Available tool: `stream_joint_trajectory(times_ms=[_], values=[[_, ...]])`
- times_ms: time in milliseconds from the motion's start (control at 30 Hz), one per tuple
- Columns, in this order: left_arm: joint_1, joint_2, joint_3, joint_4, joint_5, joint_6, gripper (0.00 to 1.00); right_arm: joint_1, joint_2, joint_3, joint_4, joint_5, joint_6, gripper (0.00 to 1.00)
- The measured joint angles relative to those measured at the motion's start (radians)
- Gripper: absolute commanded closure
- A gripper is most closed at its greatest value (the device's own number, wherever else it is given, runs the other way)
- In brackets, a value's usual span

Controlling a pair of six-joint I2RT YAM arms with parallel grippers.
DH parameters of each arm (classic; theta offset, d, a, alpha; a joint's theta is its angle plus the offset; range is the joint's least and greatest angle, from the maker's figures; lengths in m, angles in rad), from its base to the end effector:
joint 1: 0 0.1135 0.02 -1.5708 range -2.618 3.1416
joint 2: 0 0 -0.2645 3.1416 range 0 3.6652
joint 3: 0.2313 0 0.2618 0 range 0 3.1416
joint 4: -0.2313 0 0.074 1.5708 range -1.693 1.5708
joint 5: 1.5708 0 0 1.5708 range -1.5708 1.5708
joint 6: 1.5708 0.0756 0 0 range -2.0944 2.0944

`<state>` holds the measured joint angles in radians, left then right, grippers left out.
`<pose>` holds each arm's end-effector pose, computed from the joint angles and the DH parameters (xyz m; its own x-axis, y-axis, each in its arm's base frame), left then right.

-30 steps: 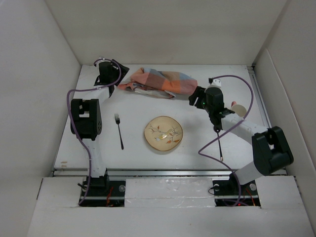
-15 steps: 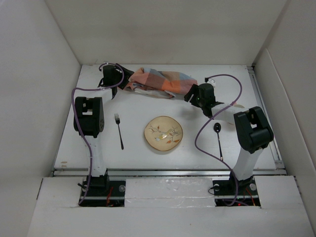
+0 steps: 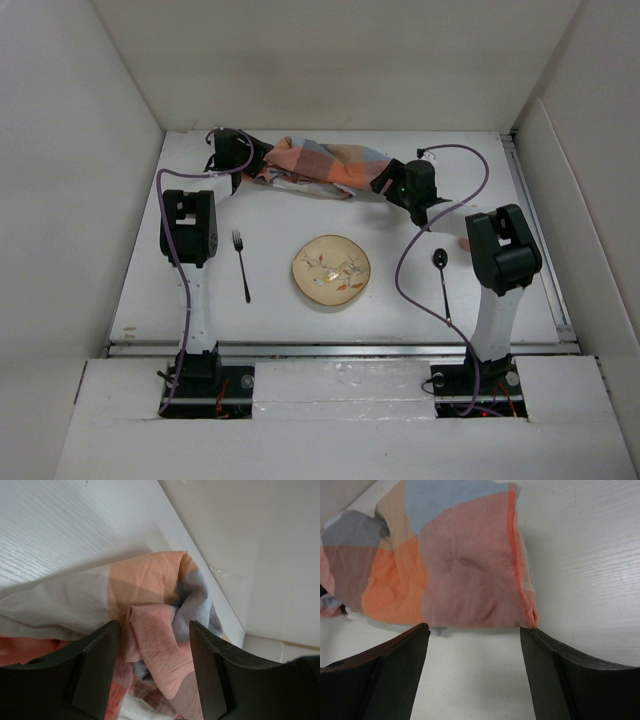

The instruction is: Set the dinner table for one person

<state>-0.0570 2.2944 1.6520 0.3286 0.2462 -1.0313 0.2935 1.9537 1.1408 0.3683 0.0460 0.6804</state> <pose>0.5733 -0.0512 0.1616 -0.4043 -0.8104 -0.4241 -0.1171 0.5057 -0.8547 0.4534 0.1334 0.1507 -0.4768 0.5124 -0.7142 0.0653 0.8309 0.5526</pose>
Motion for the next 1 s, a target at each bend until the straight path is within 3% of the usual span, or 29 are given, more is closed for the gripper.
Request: stream_joint_trajectory(times_ms=[167, 300, 333, 367, 400, 433, 467, 500, 567, 767, 900, 1000], values=[[0.000, 0.022, 0.050, -0.021, 0.003, 0.000, 0.51, -0.016, 0.077, 0.082, 0.000, -0.021, 0.018, 0.21], [0.000, 0.031, 0.064, -0.018, 0.010, -0.007, 0.65, -0.024, 0.124, 0.129, 0.004, -0.021, 0.034, 0.24], [0.000, 0.033, 0.064, -0.018, 0.011, -0.007, 0.71, -0.025, 0.134, 0.136, 0.007, -0.021, 0.036, 0.29], [0.000, 0.036, 0.065, -0.018, 0.014, -0.011, 0.75, -0.026, 0.139, 0.139, 0.008, -0.023, 0.040, 0.42], [0.000, 0.041, 0.066, -0.014, 0.016, -0.011, 0.79, -0.028, 0.142, 0.140, 0.010, -0.024, 0.040, 0.47], [0.000, 0.044, 0.066, -0.011, 0.019, -0.014, 0.90, -0.031, 0.144, 0.140, 0.014, -0.027, 0.047, 0.53], [0.000, 0.048, 0.066, -0.010, 0.022, -0.016, 0.97, -0.032, 0.145, 0.140, 0.020, -0.028, 0.050, 0.71], [0.000, 0.049, 0.066, -0.011, 0.025, -0.019, 1.00, -0.035, 0.148, 0.143, 0.027, -0.030, 0.051, 0.78], [0.000, 0.051, 0.068, -0.010, 0.032, -0.017, 1.00, -0.039, 0.150, 0.155, 0.040, -0.038, 0.053, 1.00], [0.000, 0.052, 0.143, -0.012, 0.050, 0.000, 1.00, -0.054, 0.150, 0.194, 0.114, -0.091, 0.052, 1.00], [-0.011, 0.030, 0.235, -0.012, 0.032, 0.107, 1.00, -0.064, 0.116, 0.187, 0.163, -0.138, 0.034, 1.00], [-0.037, -0.068, 0.216, -0.026, -0.021, 0.227, 0.77, -0.070, 0.047, 0.173, 0.180, -0.164, 0.013, 1.00]])
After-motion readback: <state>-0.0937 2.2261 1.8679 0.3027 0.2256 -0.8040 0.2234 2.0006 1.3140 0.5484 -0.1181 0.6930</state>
